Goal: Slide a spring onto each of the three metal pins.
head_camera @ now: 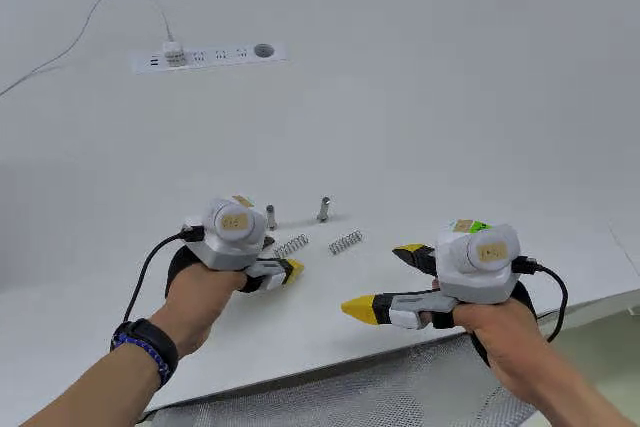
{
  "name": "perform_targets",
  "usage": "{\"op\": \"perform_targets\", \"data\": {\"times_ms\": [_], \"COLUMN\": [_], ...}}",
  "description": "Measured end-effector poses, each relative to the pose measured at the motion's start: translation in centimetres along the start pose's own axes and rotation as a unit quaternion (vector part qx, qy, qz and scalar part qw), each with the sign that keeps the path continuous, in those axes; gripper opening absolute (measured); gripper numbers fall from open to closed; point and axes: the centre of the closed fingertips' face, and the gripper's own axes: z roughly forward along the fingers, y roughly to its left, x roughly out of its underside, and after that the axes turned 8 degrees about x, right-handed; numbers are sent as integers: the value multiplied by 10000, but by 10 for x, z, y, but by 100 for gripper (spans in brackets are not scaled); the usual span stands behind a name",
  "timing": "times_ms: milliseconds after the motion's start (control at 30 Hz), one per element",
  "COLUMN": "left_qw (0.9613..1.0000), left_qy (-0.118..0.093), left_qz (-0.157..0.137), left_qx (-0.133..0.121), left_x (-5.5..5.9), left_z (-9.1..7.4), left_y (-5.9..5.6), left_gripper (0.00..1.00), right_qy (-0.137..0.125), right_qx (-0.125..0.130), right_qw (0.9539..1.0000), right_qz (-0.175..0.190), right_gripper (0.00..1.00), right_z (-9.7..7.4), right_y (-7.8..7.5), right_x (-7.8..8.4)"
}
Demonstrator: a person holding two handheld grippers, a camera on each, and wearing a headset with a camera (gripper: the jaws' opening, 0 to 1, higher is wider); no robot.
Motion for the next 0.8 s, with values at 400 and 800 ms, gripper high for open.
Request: {"op": "perform_targets", "data": {"times_ms": [400, 800], "left_qw": [9997, 9986], "left_qy": [65, 25], "left_qz": [198, 403], "left_qx": [-104, -348], "left_x": [1, 2], "left_z": [5, 7], "left_y": [5, 12], "left_gripper": [27, 13], "right_qy": [-3, 41], "right_qx": [3, -21], "right_qw": [10000, 10000], "right_qz": [45, 45], "right_gripper": [79, 79], "right_z": [-1, -1], "right_y": [-2, -1], "right_x": [2, 5]}}
